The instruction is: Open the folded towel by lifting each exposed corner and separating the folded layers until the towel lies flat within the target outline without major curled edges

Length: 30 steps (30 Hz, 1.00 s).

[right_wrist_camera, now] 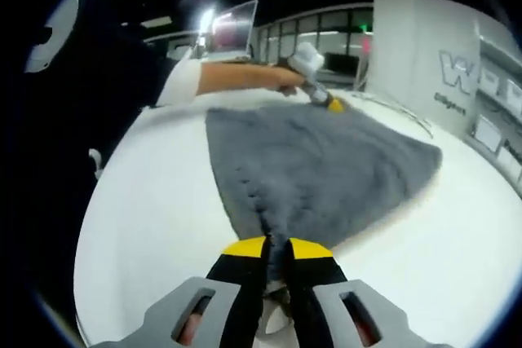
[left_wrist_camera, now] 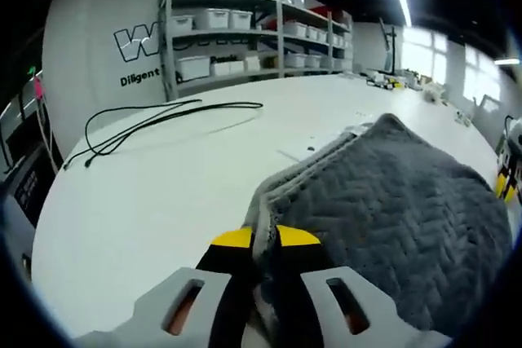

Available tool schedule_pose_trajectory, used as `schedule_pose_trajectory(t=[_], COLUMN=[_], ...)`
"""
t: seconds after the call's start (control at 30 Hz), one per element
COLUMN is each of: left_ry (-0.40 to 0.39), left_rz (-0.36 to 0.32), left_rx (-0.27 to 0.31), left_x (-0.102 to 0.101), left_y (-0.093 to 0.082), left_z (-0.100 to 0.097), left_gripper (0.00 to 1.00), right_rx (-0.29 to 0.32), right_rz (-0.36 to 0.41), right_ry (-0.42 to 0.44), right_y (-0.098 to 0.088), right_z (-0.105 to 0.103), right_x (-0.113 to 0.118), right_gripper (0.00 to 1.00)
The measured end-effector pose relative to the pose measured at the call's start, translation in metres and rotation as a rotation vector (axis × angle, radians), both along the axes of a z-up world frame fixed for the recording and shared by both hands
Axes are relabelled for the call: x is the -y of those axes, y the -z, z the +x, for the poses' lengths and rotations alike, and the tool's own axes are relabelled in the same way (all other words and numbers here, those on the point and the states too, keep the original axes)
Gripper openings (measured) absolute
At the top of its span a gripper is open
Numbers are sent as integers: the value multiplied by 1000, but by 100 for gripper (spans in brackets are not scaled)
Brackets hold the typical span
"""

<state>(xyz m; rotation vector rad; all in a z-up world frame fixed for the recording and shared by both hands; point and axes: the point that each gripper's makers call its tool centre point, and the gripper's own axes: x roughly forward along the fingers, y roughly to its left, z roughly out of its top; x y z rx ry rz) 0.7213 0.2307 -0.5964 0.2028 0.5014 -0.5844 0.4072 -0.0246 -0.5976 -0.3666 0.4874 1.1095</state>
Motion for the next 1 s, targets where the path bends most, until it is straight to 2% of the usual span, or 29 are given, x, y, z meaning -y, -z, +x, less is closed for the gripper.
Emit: schedule_pose_trajectory(t=[0.17,0.3,0.53,0.83,1.0], left_ry=[-7,-15,-28,-34,-33], left_rz=[57,132,160,178,239], left_rx=[10,18,12,12,21], left_x=[-4,-12,-20,-22,-23], left_y=[-1,-2,-5,-7,-7], left_z=[-4,-10,-22,-36,-46], left_gripper=[6,6,6,7,7], right_rx=[-16,-30,-19,-9,-12], right_rz=[4,21,3,-26,-39], right_ry=[3,5,-15,-50,-74], right_y=[0,0,-1,-2,-1], right_z=[1,2,1,2,3], right_x=[1,2,3,10,12], right_gripper=[2,2,2,2,2])
